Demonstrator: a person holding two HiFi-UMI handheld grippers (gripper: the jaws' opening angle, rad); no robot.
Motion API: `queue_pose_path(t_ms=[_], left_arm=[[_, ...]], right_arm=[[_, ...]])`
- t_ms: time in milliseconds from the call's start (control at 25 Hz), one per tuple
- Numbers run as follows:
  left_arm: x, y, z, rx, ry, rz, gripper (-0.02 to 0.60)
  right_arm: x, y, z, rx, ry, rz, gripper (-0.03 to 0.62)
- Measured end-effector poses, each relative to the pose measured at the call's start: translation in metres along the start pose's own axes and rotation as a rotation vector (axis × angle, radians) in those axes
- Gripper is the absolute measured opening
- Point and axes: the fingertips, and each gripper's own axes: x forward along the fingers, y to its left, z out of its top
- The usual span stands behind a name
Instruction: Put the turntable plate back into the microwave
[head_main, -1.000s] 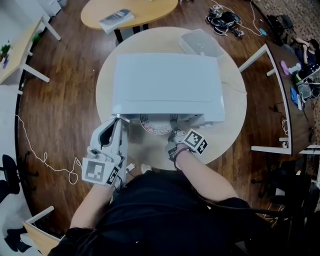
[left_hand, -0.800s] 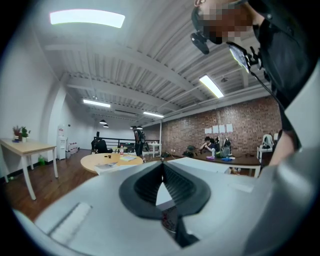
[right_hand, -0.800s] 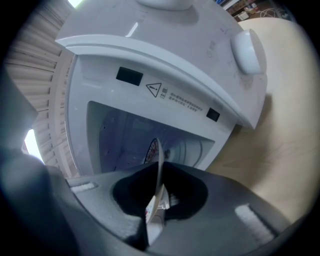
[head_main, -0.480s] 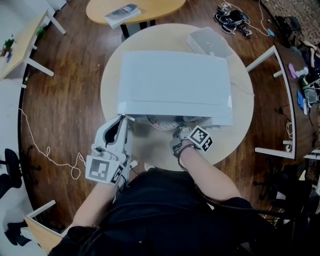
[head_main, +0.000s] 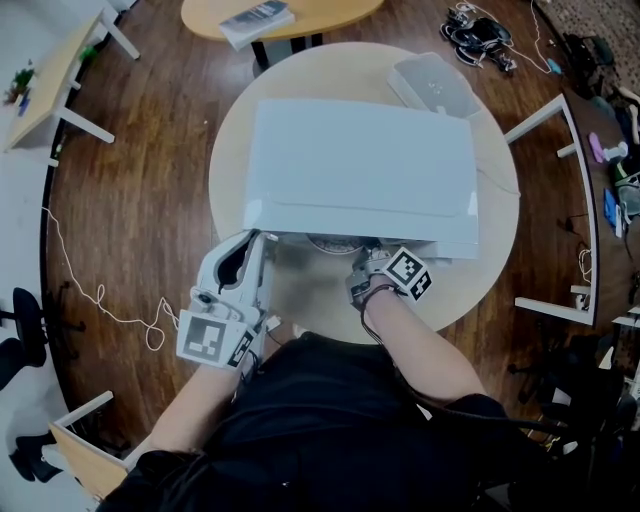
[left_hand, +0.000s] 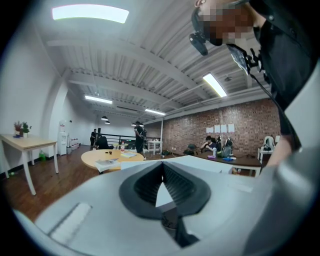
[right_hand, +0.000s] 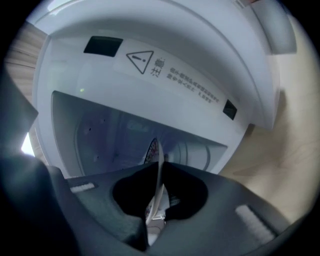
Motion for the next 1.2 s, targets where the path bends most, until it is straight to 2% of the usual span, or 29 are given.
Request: queue_pose_path(t_ms=[360, 1200], left_arm=[[-0.003, 0.007, -0.005, -0.008, 0.022, 0.021, 0.003], [-0.010, 0.014, -0.009, 0.002, 0.060, 0.041, 0.003]], right_arm=[[0.015, 0.004, 0.006, -0.018, -0.010, 0.006, 0.018], [0.043, -0.001, 0.013, 0.041, -0.083, -0.021, 0.018]])
